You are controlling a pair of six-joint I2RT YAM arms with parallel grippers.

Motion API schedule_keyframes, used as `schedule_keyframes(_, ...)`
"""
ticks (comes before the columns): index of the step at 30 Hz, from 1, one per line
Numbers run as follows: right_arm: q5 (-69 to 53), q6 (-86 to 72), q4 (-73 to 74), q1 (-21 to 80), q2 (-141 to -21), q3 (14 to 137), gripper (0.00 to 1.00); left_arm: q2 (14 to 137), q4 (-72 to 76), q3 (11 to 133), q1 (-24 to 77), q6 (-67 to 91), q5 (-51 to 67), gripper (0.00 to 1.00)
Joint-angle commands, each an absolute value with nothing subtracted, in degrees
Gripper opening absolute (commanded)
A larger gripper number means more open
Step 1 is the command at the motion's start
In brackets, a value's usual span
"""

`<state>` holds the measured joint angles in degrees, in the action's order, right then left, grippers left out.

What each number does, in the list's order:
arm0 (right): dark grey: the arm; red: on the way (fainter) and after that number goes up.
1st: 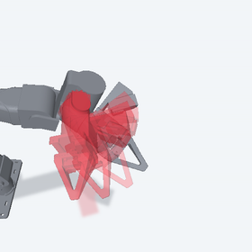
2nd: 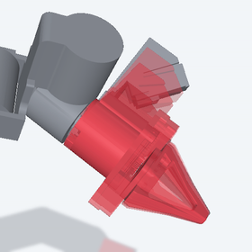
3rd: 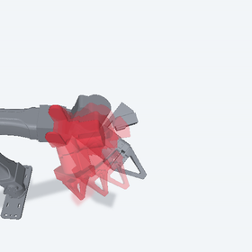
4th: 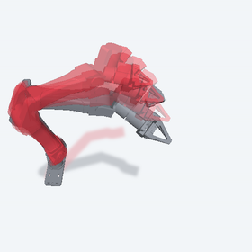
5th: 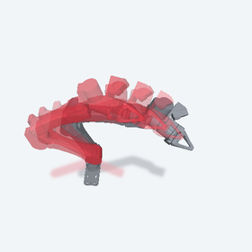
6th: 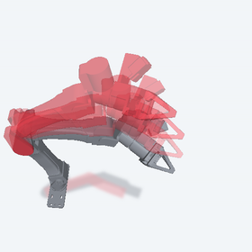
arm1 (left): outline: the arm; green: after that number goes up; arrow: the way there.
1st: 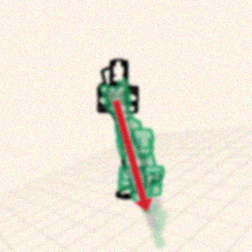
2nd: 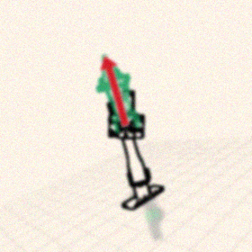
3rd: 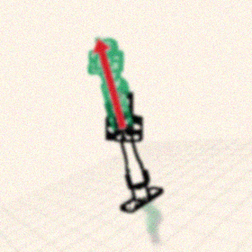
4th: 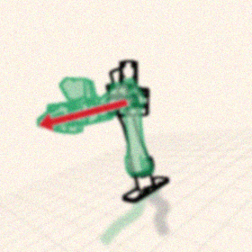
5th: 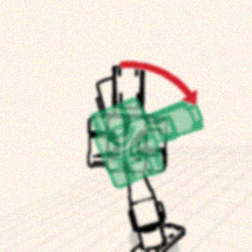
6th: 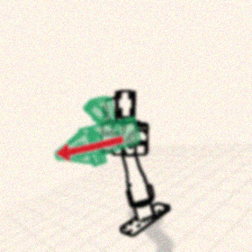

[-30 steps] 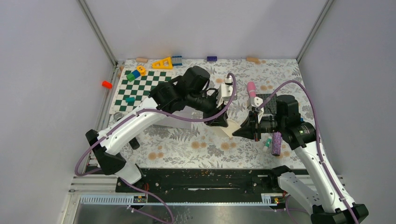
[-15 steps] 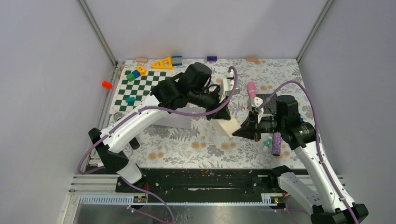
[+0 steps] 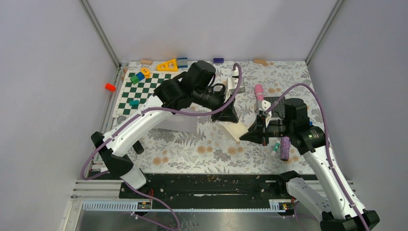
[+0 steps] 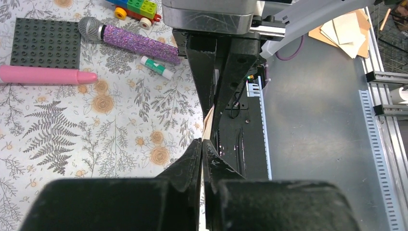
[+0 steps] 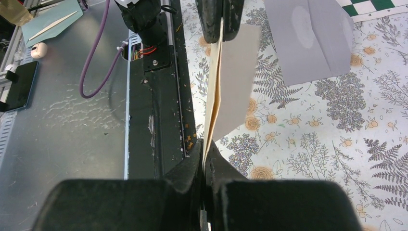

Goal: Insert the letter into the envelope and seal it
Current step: Fold the letter.

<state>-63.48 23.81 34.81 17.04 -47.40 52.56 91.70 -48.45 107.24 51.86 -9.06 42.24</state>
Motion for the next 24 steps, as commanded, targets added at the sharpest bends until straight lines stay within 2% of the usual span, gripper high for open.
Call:
schedule_keyframes(1,-63.19,24.79,34.24,16.92,-46.92,52.48,0.00,91.89,-46.78,109.84,51.44,-8.97,45.91,0.02)
schedule_keyframes(3,-63.19,24.79,34.19,16.88,-46.85,52.43,0.00,92.08,-47.03,109.95,51.37,-8.92,46.05,0.41)
schedule_keyframes(4,-63.19,24.79,34.24,16.88,-46.91,52.47,0.00,92.22,-47.03,109.95,51.40,-8.84,46.08,0.52)
schedule_keyframes(6,-63.17,24.79,34.23,16.85,-46.85,52.47,0.00,92.39,-47.13,110.02,51.42,-8.79,46.75,0.56)
schedule_keyframes(7,-63.11,24.79,34.26,16.87,-46.86,52.47,0.00,92.49,-47.16,110.10,51.42,-8.77,46.98,0.54)
schedule_keyframes(8,-63.11,24.85,34.22,16.87,-46.89,52.47,0.00,92.53,-47.19,110.23,51.42,-8.57,47.25,0.44)
schedule_keyframes(10,-63.11,24.87,34.18,16.89,-46.92,52.48,0.00,92.83,-47.37,110.70,51.41,-8.53,47.31,0.04)
schedule_keyframes(11,-63.11,24.87,34.18,16.88,-46.99,52.47,0.00,92.72,-47.45,110.75,51.33,-8.59,47.01,0.00)
schedule_keyframes(14,-63.19,24.87,34.24,16.89,-46.88,52.47,0.00,92.31,-47.42,110.72,51.27,-8.90,46.25,0.01)
schedule_keyframes(15,-63.31,24.80,34.20,16.88,-46.85,52.47,0.00,92.04,-47.44,110.70,51.20,-8.92,45.85,0.23)
schedule_keyframes(17,-63.65,24.47,34.12,16.88,-46.74,52.65,0.00,90.65,-47.48,110.17,50.56,-9.38,44.77,0.87)
schedule_keyframes(18,-63.85,24.32,34.10,16.89,-46.66,52.72,0.00,89.78,-47.46,109.51,50.06,-10.00,44.17,0.97)
schedule_keyframes(24,-65.99,23.02,33.99,16.88,-46.77,53.45,0.00,82.62,-49.44,100.87,49.74,-20.04,41.51,0.99)
